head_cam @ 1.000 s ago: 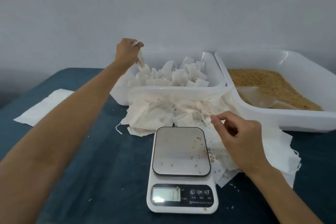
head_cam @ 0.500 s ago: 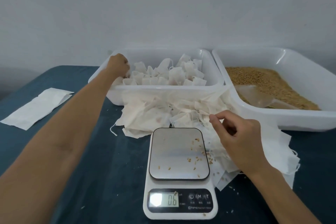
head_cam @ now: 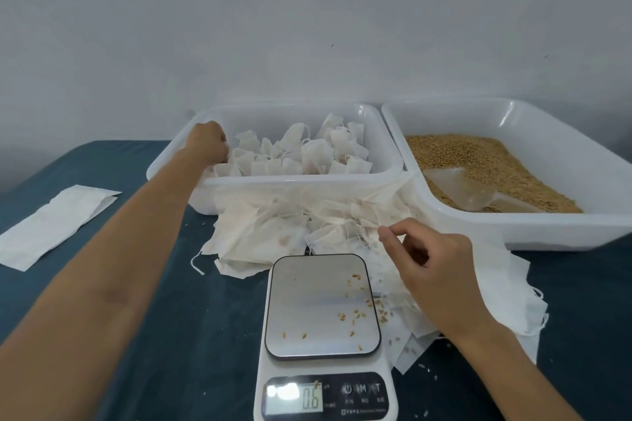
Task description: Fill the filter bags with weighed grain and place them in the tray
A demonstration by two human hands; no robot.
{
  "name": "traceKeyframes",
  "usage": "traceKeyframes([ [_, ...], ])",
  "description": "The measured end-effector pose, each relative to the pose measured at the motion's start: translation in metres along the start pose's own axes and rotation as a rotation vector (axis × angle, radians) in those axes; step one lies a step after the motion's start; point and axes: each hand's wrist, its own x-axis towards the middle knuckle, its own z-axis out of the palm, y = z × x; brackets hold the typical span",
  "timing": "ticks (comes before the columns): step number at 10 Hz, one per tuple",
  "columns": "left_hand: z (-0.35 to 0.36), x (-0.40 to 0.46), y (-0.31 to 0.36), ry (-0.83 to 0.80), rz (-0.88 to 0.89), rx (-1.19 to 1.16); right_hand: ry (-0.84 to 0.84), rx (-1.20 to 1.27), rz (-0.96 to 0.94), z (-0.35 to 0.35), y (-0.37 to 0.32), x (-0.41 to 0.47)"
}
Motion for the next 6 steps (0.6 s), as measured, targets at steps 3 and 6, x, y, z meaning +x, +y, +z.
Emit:
traceKeyframes([
  [3,-0.041,-0.073,0.027,0.351,0.178,-0.190,-0.040,0.014,0.020,0.001,-0.002,-0.003],
  [6,0.006,-0.289,0.014,0.133,0.098,-0.639,-0.069,-0.003,0.056,-0.001,-0.004,-0.010],
])
